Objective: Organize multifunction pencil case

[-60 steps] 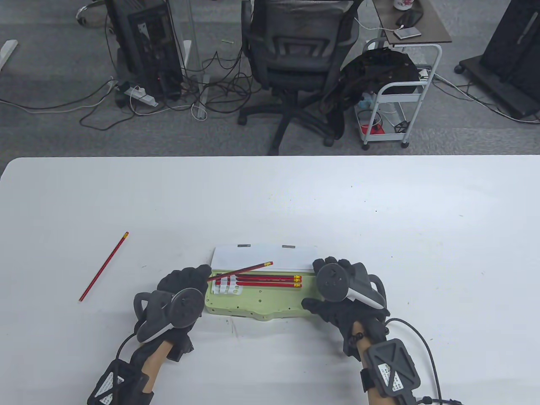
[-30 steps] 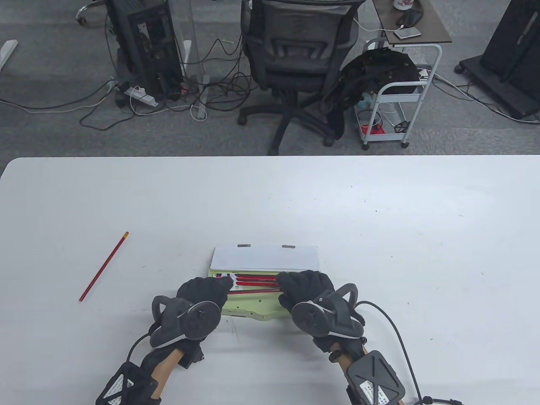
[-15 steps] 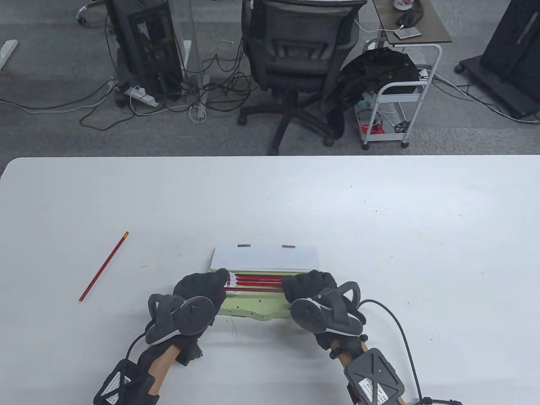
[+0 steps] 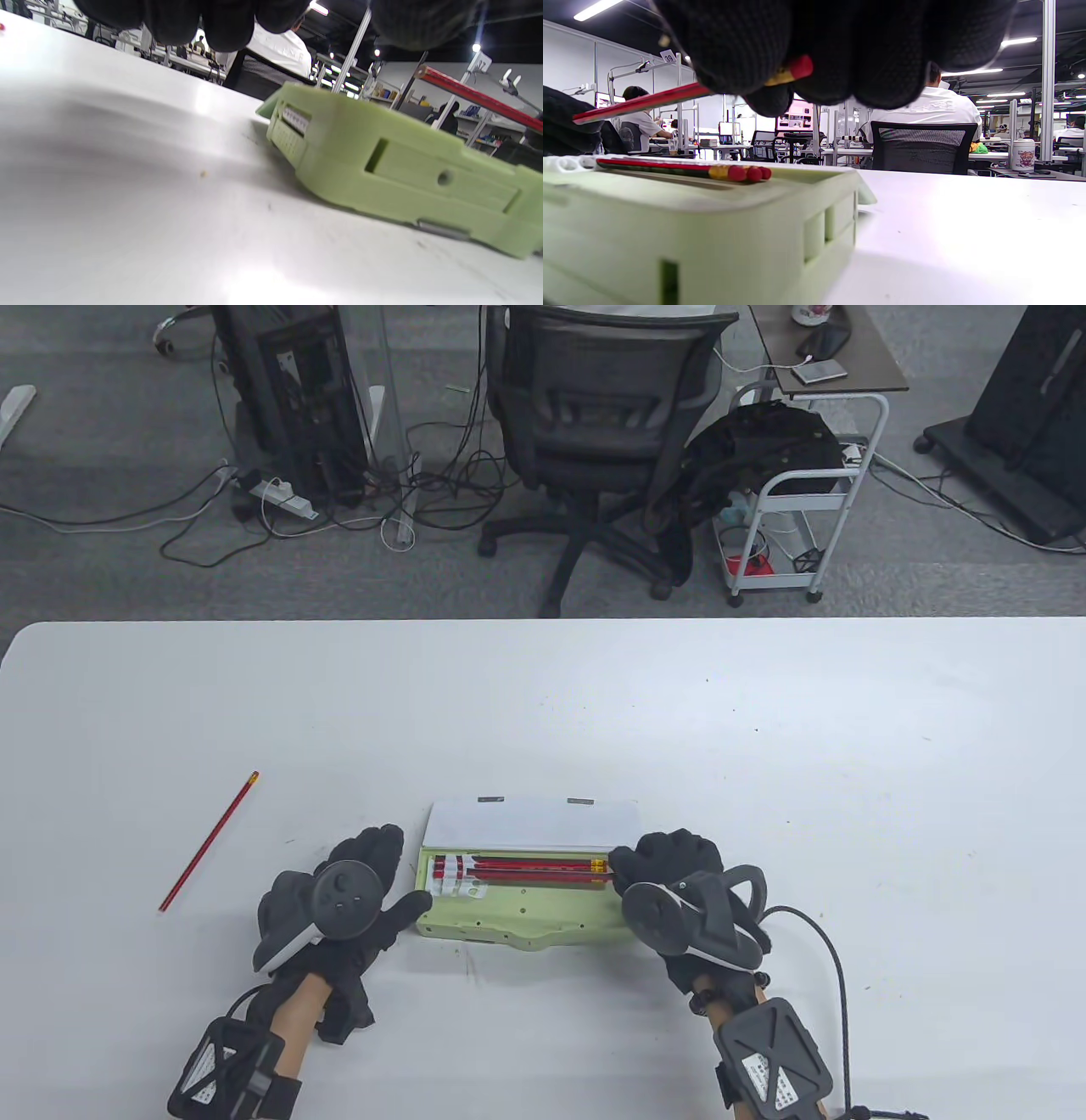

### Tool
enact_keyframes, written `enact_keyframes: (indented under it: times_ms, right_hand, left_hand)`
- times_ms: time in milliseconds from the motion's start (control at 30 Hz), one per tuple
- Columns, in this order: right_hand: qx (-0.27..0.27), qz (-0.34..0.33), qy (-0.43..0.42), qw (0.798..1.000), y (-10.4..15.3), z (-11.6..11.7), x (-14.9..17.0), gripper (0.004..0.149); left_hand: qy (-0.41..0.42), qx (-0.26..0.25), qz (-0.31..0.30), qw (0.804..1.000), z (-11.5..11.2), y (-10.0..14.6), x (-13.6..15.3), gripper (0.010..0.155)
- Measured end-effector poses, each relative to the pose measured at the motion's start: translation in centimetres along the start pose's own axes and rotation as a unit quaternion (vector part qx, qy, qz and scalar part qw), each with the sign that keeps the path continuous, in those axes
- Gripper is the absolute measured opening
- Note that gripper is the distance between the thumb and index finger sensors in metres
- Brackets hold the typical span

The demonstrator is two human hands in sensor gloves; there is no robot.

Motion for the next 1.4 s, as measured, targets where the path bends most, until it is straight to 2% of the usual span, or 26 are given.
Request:
enact_keyframes:
  times_ms: [300, 1400]
  right_hand:
    - [-0.028, 0.005, 0.024, 0.999, 0.0, 0.3, 0.4, 0.041]
    - [-0.026, -0.043, 0.084, 0.995, -0.8, 2.1, -2.8, 0.042]
  left_hand:
    - [-0.015, 0.046, -0.014, 0.999, -1.5, -0.5, -0.9, 0.089]
    - [-0.024, 0.057, -0.012, 0.998, -1.9, -0.6, -1.1, 0.089]
Point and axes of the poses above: the tracker on the back of each hand, its own x axis roughly to the little-finger side, its own y axis roughly from the fingertips to the wrist, z = x × y, the point moved 3 cm from there along -y, roughly from the wrist to the fingertips, and after that the axes turned 3 degrees about -z, right-handed, at the moved point
